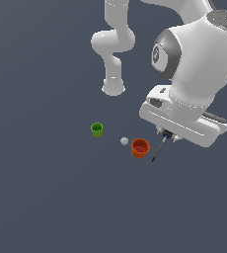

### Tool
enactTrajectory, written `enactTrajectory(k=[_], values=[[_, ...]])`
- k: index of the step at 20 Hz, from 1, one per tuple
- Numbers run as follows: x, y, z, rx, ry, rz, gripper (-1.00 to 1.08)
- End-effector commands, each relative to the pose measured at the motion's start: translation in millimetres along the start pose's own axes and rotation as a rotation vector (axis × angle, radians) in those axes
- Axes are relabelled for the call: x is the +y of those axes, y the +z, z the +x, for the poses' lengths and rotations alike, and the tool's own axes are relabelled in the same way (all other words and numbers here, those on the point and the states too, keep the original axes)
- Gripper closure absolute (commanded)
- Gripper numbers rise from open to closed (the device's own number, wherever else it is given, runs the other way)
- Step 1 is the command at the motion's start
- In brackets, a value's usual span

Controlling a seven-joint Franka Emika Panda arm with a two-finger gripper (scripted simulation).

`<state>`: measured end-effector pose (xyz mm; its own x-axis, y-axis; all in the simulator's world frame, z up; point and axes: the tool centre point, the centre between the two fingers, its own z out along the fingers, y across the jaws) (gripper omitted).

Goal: Pick up a designated object from a clutter of objects.

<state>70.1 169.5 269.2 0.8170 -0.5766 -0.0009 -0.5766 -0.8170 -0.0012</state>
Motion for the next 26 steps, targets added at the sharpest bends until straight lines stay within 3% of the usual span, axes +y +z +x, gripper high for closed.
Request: enactTrajectory(k=[1,13,26], values=[[-2,-24,10,0.000,0.000,0.000,1.08],[-10,-102,46,0.000,0.001,-0.001,1.08],[-14,-130,60,0.001,0.001,-0.001,1.08]])
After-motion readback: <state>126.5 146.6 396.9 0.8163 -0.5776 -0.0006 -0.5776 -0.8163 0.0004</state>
